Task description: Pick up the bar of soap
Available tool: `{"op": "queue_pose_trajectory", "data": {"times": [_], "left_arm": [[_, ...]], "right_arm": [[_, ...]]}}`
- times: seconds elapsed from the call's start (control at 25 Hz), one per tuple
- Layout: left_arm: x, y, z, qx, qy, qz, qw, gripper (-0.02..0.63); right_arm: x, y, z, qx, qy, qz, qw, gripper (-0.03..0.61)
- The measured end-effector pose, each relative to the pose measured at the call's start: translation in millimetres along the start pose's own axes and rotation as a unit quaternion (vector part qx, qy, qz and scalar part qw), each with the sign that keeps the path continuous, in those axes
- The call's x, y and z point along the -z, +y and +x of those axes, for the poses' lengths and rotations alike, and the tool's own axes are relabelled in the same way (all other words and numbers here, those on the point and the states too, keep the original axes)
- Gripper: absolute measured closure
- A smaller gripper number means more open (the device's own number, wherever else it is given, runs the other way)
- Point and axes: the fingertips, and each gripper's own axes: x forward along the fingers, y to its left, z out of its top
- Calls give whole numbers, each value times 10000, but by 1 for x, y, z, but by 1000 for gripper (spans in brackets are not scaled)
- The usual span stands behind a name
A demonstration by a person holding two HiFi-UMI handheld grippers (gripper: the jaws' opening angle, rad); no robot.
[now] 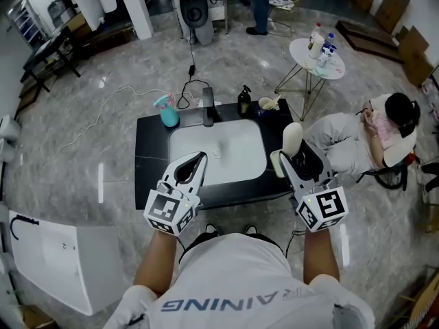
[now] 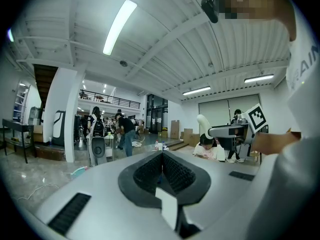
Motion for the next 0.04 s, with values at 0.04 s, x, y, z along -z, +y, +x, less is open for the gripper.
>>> {"op": "queue_pose_trajectory", "data": {"times": [0.04], "left_arm": [[0, 0, -1, -4, -5, -3, 10000, 606]], "right_arm": [[0, 0, 0, -20, -6, -14, 10000, 328]]}}
